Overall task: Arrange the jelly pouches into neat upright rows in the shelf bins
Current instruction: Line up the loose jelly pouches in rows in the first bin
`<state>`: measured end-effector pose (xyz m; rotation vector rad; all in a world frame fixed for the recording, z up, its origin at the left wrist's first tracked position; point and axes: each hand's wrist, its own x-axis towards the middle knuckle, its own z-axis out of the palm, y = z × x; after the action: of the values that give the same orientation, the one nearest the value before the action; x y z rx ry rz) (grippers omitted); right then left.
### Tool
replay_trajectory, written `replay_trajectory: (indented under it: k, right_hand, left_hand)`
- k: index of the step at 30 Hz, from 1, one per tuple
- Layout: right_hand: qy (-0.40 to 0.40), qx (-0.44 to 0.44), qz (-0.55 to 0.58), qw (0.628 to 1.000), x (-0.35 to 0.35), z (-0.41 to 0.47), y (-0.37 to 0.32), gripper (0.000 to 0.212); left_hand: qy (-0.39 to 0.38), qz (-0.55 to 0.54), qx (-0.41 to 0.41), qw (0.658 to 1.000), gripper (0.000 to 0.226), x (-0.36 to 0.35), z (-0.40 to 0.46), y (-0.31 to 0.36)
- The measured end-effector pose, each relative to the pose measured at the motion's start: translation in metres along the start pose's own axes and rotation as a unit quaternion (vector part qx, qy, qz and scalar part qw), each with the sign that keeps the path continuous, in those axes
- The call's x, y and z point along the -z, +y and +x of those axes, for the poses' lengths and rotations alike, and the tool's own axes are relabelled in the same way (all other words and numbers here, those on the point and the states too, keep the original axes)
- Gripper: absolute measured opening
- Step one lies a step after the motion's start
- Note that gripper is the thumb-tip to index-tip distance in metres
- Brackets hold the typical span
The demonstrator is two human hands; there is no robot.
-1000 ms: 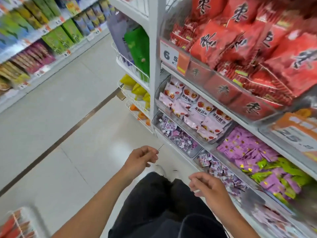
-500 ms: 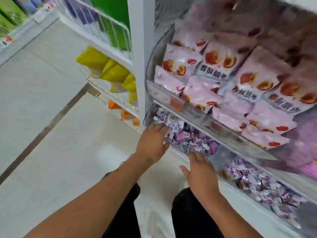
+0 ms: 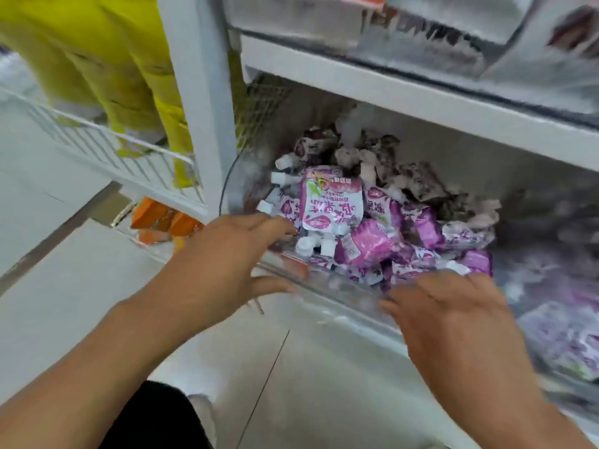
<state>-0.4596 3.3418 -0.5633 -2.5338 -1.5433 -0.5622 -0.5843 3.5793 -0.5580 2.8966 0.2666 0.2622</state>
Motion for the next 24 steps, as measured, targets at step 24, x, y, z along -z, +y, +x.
replay_trajectory:
  k: [24]
  right_hand:
    - [-0.186,0.043,0.102,0.976,0.059,-0.040,-0.043,0.027]
  left_hand:
    - [-0.061,0.010,0.097,0.993,0.024,0.031,-0.086,0.034]
